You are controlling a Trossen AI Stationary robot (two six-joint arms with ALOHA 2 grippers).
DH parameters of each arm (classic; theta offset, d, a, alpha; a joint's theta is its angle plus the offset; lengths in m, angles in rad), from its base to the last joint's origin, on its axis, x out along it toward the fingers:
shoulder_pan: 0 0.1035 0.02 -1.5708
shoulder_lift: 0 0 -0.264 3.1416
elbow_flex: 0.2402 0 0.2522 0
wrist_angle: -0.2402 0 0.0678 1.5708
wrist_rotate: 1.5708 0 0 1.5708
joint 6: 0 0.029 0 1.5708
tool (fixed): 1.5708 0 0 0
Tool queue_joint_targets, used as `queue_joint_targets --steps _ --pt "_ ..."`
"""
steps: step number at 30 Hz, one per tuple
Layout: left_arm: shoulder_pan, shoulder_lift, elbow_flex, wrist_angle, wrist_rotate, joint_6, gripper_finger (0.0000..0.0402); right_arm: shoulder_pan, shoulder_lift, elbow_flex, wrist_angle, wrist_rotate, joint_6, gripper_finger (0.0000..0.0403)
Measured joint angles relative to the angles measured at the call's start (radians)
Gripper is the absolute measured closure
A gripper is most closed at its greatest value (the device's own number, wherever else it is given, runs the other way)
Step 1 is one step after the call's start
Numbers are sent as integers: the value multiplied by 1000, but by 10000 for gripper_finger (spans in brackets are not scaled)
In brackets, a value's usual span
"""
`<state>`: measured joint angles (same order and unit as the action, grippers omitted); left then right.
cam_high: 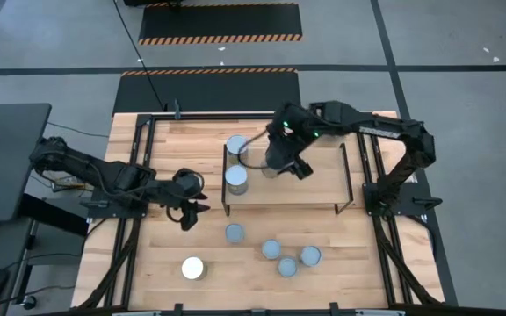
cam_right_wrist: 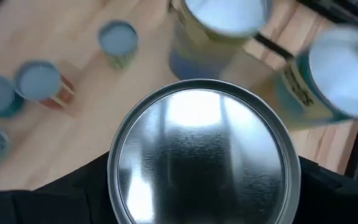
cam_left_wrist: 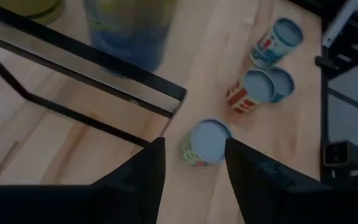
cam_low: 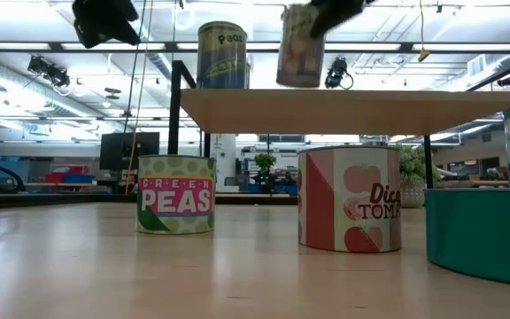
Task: Pick and place cans onto a shelf
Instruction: Put the canned peaches on the shelf
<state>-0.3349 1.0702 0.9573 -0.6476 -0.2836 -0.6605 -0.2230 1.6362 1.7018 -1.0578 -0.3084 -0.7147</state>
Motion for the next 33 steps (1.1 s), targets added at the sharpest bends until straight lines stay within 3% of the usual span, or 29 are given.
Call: queue_joint_targets --steps 7,16,33 --pt "47 0 0 0 0 -9 230 -84 74 -1 9 -40 -120 86" --pt "81 0 0 0 0 -8 230 -133 81 -1 75 -89 -134 84" --pt "87 0 -1 0 24 -7 230 -124 81 -39 88 -87 -105 58"
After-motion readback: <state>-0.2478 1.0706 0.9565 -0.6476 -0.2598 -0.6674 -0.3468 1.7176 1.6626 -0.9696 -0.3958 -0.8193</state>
